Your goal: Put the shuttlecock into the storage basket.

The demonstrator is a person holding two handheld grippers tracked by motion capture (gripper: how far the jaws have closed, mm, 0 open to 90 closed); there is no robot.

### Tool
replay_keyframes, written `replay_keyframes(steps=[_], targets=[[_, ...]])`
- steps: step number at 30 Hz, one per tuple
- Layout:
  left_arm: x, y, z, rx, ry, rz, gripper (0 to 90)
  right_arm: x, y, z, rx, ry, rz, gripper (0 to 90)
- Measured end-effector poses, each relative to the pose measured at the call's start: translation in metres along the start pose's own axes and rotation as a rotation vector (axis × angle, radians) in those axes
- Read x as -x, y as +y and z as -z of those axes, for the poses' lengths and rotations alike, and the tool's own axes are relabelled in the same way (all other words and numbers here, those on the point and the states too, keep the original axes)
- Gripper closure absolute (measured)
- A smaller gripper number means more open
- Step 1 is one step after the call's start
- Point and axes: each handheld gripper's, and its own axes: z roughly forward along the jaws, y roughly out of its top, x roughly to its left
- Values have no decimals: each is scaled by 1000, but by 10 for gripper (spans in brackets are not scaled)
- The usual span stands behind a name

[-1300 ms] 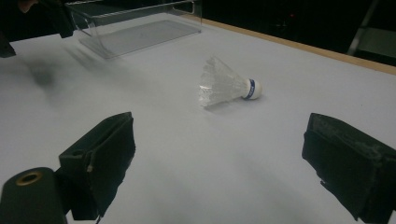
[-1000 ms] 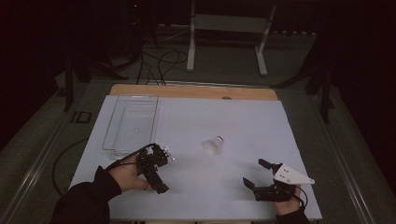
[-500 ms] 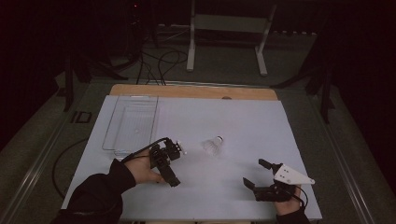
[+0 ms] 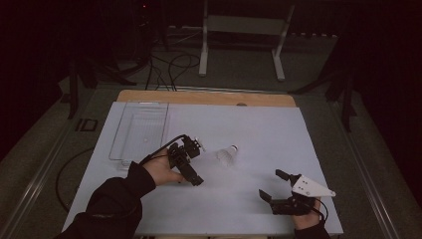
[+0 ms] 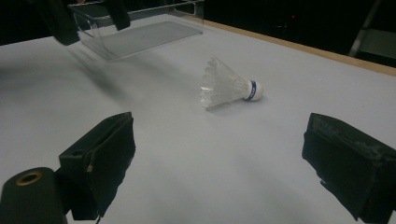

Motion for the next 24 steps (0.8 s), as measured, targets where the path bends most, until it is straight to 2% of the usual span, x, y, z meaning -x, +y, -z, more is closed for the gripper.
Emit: replay_keyframes(steps=[3,5,14,17,18,19,20,23,24], targets=[[2,7,2,20,22,-16,7,0,0,0,-4,1,1,93],[2,10,2,17,21,-20,7,0,0,0,-3,4,2,93],[-3,24,-4,38,19,1,7,-1,0,0,1,9,-2,93],[-5,29,-6,48,4,6,7,-1,0,0,3,10,-2,93],[-5,32,-7,47,23,11,7,0,1,0,4,10,-1,93],[-6,34,-8,48,25,15,7,0,1,0,5,9,-1,93],[-7,36,-9,52,11,26,7,0,1,0,5,11,-3,93],[-6,41,-10,57,15,17,7,0,0,0,6,13,-6,93],[-5,43,-10,65,29,6,7,0,0,0,6,14,-4,93]])
